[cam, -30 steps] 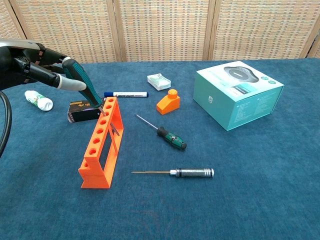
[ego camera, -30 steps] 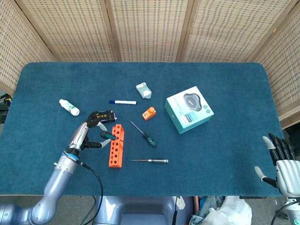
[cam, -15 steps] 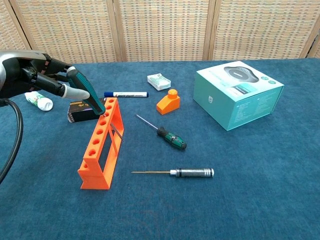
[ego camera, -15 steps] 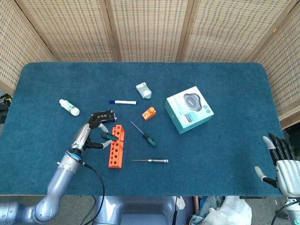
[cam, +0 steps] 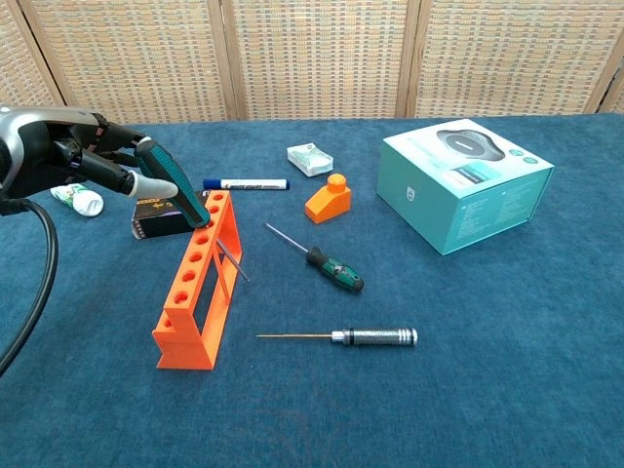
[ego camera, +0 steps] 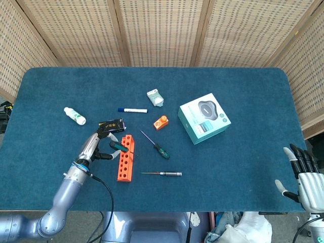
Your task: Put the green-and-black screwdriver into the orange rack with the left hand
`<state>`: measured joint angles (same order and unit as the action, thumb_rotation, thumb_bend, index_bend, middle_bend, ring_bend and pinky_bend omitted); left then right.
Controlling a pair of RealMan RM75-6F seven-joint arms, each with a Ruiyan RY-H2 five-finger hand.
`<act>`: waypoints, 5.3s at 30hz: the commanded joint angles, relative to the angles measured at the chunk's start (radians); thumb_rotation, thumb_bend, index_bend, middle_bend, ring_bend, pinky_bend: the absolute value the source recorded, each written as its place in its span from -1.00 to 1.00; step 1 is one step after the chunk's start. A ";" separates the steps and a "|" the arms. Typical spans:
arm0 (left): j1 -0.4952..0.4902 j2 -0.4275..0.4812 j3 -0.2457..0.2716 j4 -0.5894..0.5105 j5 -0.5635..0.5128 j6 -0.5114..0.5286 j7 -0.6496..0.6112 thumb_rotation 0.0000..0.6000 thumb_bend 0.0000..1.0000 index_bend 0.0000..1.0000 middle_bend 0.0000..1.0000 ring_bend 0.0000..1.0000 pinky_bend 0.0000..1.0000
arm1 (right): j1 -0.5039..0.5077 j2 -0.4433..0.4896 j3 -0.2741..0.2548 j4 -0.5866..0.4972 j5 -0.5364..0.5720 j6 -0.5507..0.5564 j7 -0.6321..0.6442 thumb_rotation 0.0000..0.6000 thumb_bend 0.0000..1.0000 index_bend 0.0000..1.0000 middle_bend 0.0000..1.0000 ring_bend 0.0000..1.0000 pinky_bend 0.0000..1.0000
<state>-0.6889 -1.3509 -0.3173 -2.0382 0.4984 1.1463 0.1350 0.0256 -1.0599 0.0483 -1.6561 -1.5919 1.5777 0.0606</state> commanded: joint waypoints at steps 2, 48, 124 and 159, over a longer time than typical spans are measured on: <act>0.002 0.003 -0.002 -0.001 0.006 -0.006 -0.007 1.00 -0.41 -0.22 -1.00 -1.00 -1.00 | 0.000 0.000 -0.001 0.000 -0.001 0.000 0.001 1.00 -0.49 -1.00 -1.00 -1.00 -1.00; 0.031 0.176 -0.040 -0.168 0.056 -0.064 -0.074 1.00 -0.41 -0.77 -1.00 -1.00 -1.00 | -0.002 0.002 -0.002 -0.003 -0.004 0.003 0.001 1.00 -0.49 -1.00 -1.00 -1.00 -1.00; -0.011 0.145 0.036 -0.309 0.128 -0.007 -0.104 1.00 -0.41 -0.82 -1.00 -1.00 -1.00 | -0.006 0.009 0.001 -0.005 -0.010 0.017 0.017 1.00 -0.49 -1.00 -1.00 -1.00 -1.00; 0.346 0.234 0.300 -0.109 0.785 0.311 0.130 1.00 -0.41 -0.80 -1.00 -1.00 -1.00 | -0.005 0.003 0.006 -0.007 0.012 0.006 -0.022 1.00 -0.49 -1.00 -1.00 -1.00 -1.00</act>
<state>-0.3937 -1.0835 -0.0615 -2.2198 1.2216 1.4040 0.2086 0.0200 -1.0559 0.0542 -1.6633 -1.5817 1.5849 0.0404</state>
